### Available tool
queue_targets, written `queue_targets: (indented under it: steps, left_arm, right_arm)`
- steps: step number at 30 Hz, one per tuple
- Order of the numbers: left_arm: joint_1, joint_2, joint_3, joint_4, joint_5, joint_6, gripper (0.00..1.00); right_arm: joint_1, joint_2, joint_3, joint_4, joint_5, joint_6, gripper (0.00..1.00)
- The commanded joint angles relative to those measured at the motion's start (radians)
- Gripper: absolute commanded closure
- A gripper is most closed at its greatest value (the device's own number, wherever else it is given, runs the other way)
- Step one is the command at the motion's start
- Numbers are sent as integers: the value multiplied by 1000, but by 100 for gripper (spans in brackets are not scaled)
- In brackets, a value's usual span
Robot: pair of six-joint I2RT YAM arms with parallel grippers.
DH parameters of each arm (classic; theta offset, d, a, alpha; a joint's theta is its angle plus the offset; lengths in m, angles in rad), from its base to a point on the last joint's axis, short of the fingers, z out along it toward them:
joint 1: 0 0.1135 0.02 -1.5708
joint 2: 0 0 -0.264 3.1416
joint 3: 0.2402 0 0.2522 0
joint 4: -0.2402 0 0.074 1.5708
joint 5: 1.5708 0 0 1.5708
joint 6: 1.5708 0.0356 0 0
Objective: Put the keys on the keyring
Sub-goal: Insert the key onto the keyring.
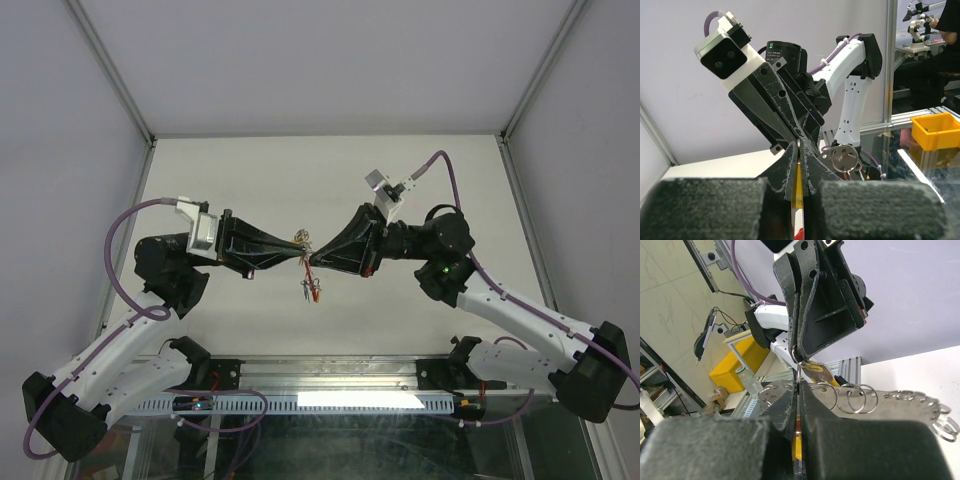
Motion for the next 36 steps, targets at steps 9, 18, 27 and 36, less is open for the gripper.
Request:
queue_targets:
  steps: [9, 18, 27, 36]
  left_arm:
    - [6, -6, 21, 59, 46, -30, 100]
    - [6, 3, 25, 69, 65, -44, 100]
    - [6, 9, 23, 88, 76, -58, 100]
    - [6, 6, 18, 90, 69, -57, 100]
  right_arm:
    - [4, -40, 15, 92, 52, 4, 100]
    - [4, -45, 7, 105, 71, 11, 100]
    - [4, -52, 0, 108, 102, 17, 100]
    - [3, -64, -13, 105, 132, 19, 100]
